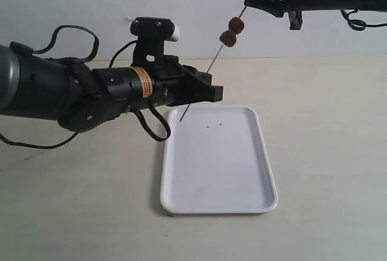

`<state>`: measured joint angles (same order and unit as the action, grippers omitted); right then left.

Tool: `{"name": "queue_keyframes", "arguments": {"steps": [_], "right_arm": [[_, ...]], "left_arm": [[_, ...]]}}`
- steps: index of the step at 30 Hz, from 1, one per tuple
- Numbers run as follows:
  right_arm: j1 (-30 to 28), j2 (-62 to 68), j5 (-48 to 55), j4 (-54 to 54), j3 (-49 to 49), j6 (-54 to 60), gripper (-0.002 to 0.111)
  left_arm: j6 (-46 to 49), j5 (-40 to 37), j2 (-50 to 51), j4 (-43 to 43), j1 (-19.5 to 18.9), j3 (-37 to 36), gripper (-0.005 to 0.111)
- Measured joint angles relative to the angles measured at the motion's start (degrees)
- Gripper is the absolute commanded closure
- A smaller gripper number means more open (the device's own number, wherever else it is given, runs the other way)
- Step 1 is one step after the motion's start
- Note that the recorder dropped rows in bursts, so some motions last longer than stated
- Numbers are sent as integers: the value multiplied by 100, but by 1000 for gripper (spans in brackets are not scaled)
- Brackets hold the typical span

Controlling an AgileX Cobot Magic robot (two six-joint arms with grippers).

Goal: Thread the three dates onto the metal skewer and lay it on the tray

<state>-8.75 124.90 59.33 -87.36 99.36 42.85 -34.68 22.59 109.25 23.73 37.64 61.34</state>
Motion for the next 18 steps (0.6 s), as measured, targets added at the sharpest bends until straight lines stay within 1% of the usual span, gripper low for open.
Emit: {"name": "queue_keyframes", "arguments": {"steps": [9, 14, 16, 18], "right_arm": [[0, 0, 39, 53, 0, 12, 88], [0, 0, 90, 130, 0, 12, 87], [0, 0, 90, 165, 0, 12, 83], [10, 0, 90, 204, 0, 12, 74]], "left_arm": [[0, 0, 104, -138, 22, 473, 107], [0, -3, 104, -176, 22, 522, 107], [0, -34, 104, -176, 22, 522, 107], [16, -79, 104, -176, 22, 545, 107]]}}
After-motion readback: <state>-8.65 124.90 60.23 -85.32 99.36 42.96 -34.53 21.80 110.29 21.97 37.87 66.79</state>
